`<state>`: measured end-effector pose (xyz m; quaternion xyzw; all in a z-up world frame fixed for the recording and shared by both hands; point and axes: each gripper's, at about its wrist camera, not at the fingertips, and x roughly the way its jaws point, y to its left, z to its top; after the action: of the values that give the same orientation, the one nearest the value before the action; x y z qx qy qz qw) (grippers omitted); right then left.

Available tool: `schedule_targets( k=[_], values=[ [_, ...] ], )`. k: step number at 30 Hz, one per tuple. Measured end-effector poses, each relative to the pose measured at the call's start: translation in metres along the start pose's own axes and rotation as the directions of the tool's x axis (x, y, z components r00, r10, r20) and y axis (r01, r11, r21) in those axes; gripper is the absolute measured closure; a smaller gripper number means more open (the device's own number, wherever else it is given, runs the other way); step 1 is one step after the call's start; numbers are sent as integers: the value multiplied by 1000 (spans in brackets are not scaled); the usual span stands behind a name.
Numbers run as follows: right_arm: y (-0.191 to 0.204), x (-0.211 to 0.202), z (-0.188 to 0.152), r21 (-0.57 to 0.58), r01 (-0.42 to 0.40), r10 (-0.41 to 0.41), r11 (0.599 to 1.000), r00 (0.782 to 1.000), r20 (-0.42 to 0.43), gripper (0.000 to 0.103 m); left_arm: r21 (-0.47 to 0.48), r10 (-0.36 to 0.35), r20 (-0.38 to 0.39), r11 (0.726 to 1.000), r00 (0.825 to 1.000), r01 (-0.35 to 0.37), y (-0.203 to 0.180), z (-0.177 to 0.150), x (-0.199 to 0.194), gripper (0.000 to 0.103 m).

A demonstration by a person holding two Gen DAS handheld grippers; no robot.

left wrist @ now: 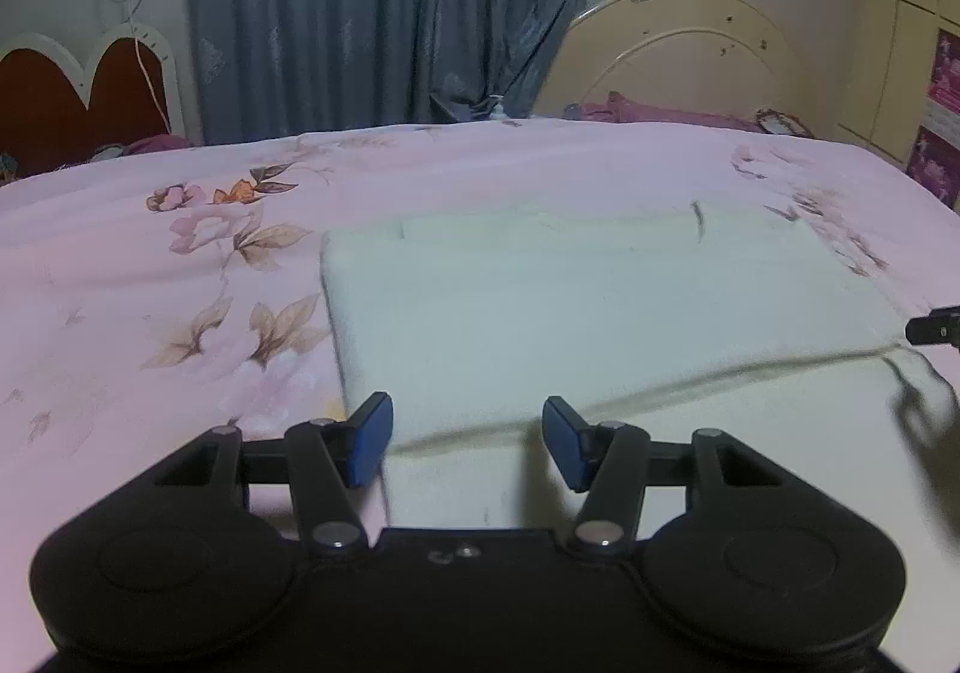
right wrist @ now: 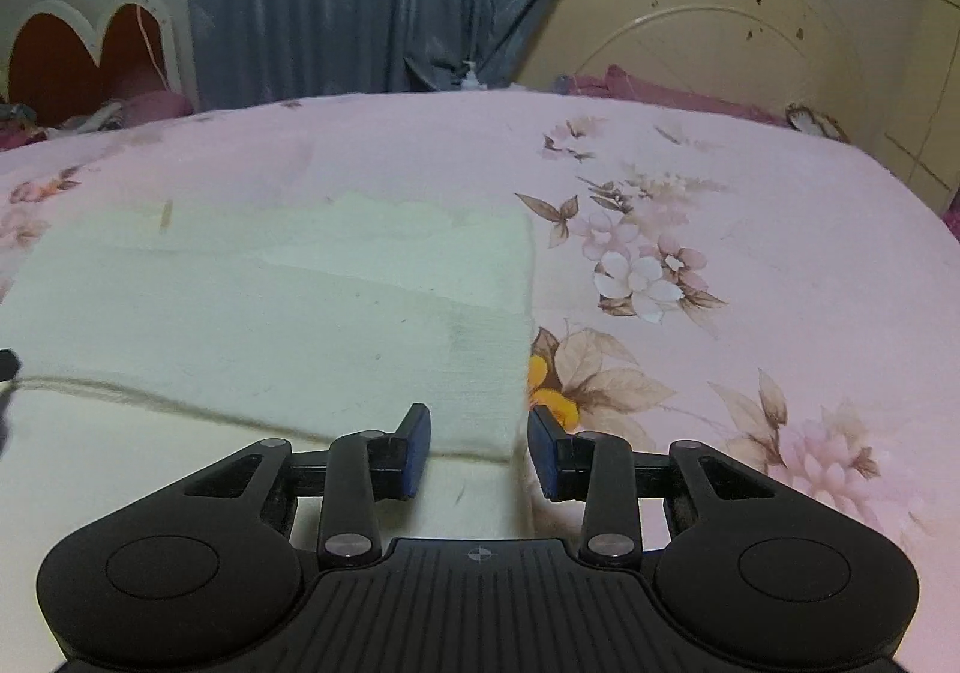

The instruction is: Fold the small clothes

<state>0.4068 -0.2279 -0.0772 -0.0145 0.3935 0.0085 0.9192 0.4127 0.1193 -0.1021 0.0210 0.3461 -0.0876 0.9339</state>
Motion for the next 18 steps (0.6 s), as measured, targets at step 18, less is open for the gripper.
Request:
schedule_targets(
  k=[18],
  values=[
    [-66,-100,-97,143,-159,167,977,985,-49,67,-103,-15,-83,995,996,6,-3,-106,-128,39]
  ],
)
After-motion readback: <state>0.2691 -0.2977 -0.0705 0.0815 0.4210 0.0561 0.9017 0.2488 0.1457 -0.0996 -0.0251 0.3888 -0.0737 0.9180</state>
